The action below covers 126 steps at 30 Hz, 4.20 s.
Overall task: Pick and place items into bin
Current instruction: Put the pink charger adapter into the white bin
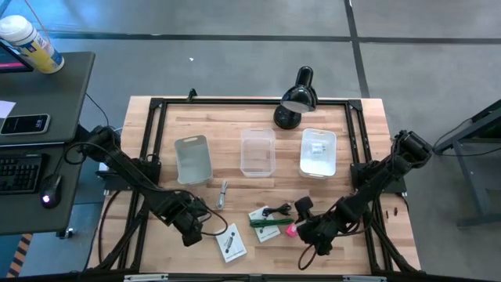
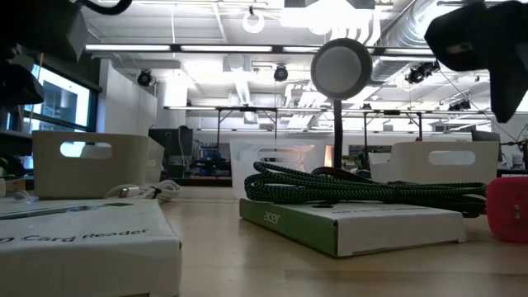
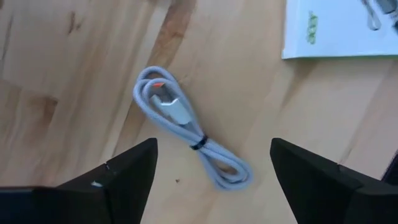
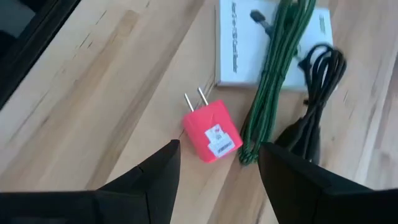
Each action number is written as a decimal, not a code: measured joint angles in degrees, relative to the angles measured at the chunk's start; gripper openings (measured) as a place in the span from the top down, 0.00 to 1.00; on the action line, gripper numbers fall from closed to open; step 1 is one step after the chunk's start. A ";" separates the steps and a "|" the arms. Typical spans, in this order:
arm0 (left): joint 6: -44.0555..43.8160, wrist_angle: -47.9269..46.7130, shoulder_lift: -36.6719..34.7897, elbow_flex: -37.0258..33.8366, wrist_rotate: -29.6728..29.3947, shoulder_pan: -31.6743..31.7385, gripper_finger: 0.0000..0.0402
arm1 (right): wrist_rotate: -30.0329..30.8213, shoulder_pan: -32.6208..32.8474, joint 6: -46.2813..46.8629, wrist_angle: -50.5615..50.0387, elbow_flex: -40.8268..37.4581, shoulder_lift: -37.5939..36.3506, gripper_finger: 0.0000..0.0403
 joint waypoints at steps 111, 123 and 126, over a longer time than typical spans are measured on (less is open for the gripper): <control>6.29 -11.39 -0.09 -0.04 -8.37 0.04 0.27 | 5.48 -3.91 37.04 -8.30 -0.04 -10.86 0.60; 6.12 -11.39 -0.09 -0.04 -9.93 0.04 0.27 | 13.62 -10.09 45.56 -31.24 -0.02 -22.37 0.60; 6.10 -11.39 -0.09 -0.04 -9.93 0.04 0.27 | 13.39 -13.51 45.56 -35.58 -0.02 -22.73 0.60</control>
